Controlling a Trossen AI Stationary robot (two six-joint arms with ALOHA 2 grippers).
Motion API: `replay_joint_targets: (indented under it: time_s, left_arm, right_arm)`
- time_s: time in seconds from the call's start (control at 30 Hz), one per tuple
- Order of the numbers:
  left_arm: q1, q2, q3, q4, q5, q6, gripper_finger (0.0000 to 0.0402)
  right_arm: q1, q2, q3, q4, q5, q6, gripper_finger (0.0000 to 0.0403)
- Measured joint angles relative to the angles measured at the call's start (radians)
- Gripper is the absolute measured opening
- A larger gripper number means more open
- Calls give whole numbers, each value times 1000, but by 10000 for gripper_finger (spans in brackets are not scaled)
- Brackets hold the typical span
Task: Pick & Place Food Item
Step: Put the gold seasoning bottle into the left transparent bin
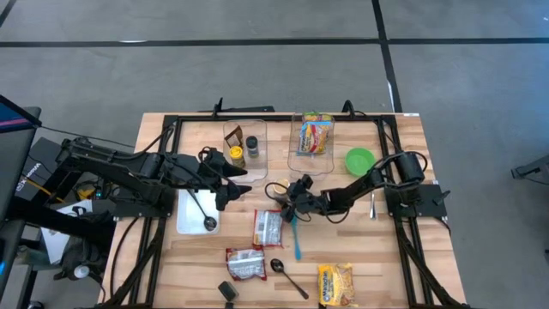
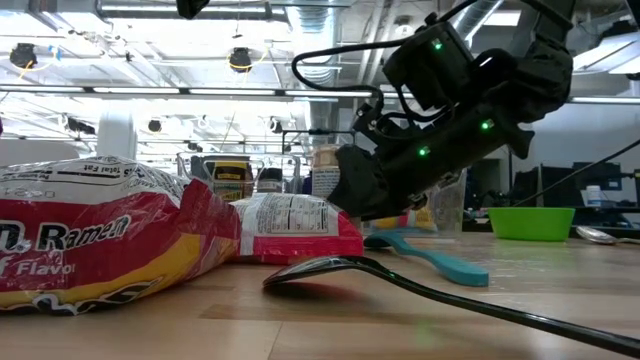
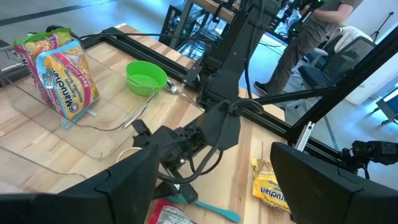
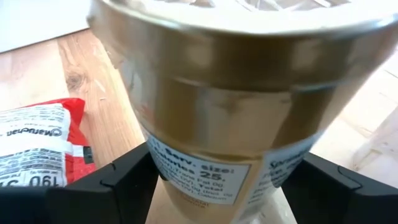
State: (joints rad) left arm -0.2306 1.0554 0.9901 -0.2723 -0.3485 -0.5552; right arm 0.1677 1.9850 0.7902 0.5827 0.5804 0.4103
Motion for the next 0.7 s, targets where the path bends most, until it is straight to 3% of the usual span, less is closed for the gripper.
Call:
replay_joint_targets:
  time_s: [0.7]
  left_arm:
    - [0,0,0,0,4,6,302]
  right_arm:
    - [10,-6,-2,-3,-2,-3,286]
